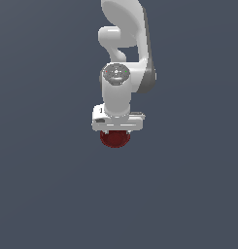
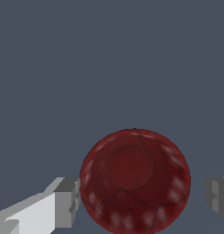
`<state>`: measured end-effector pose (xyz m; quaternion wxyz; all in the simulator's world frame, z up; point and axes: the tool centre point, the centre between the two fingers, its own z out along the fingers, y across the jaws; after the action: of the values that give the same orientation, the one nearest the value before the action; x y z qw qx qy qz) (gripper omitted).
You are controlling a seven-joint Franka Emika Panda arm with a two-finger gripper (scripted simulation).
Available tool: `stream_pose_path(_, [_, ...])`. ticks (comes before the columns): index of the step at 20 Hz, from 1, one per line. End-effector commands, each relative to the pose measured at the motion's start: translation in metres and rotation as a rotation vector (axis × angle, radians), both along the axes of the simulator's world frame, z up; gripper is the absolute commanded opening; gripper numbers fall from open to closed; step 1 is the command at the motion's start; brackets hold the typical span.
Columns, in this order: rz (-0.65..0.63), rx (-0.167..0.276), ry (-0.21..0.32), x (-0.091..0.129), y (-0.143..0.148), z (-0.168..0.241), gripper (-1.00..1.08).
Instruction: Pick up the object and move it to a goal position.
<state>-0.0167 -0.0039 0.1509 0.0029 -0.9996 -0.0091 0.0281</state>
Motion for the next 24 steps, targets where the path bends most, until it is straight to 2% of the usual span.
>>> stream_pose_path(1, [0.000, 0.000, 0.000, 0.000, 0.000, 0.000, 0.28])
stream_pose_path(14, [0.012, 0.005, -0.001, 0.003, -0.006, 0.005, 0.28])
stream_pose_path(24, [0.094, 0.043, 0.033, 0.003, -0.019, -0.008, 0.28])
